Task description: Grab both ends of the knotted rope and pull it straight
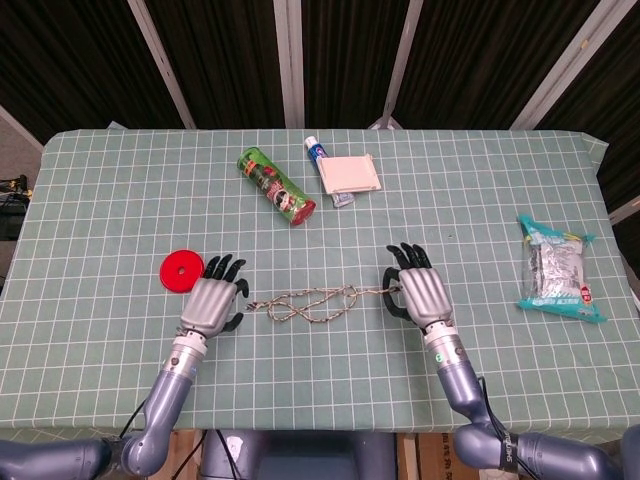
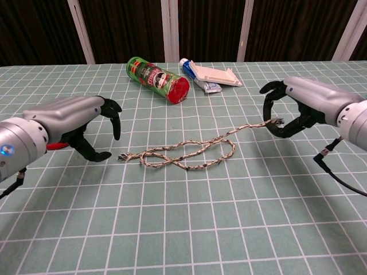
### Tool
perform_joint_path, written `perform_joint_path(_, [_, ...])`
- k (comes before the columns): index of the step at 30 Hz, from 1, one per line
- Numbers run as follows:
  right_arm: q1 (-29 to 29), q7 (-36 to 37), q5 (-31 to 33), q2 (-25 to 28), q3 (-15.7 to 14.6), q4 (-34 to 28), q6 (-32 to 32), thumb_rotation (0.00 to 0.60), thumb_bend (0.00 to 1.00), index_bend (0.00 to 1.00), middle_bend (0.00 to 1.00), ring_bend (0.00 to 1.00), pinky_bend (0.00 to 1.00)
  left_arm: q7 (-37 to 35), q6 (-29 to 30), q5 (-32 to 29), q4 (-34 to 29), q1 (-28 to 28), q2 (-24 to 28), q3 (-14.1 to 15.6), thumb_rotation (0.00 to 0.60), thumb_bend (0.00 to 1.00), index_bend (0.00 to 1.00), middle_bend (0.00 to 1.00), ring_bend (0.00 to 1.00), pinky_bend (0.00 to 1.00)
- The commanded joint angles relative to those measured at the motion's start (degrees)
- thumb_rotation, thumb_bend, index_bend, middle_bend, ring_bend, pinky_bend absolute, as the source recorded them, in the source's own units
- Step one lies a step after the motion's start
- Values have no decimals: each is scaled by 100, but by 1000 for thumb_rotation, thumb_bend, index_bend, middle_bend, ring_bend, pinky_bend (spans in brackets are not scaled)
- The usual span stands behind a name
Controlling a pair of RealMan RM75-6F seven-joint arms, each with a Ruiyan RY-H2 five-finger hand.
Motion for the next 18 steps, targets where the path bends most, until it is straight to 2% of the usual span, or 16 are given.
perform_joint_path(1, [6, -2, 11, 8, -3, 0, 1, 600, 501, 610, 147, 0, 0, 54, 54, -176, 155, -108, -184, -57, 600, 426, 469, 101, 0, 0])
perform_joint_path(18, [19, 86, 60, 39, -43, 93, -6, 600, 503, 610, 147, 0, 0, 98, 61, -703, 820, -507, -803, -123, 600, 451, 505, 111, 0, 0])
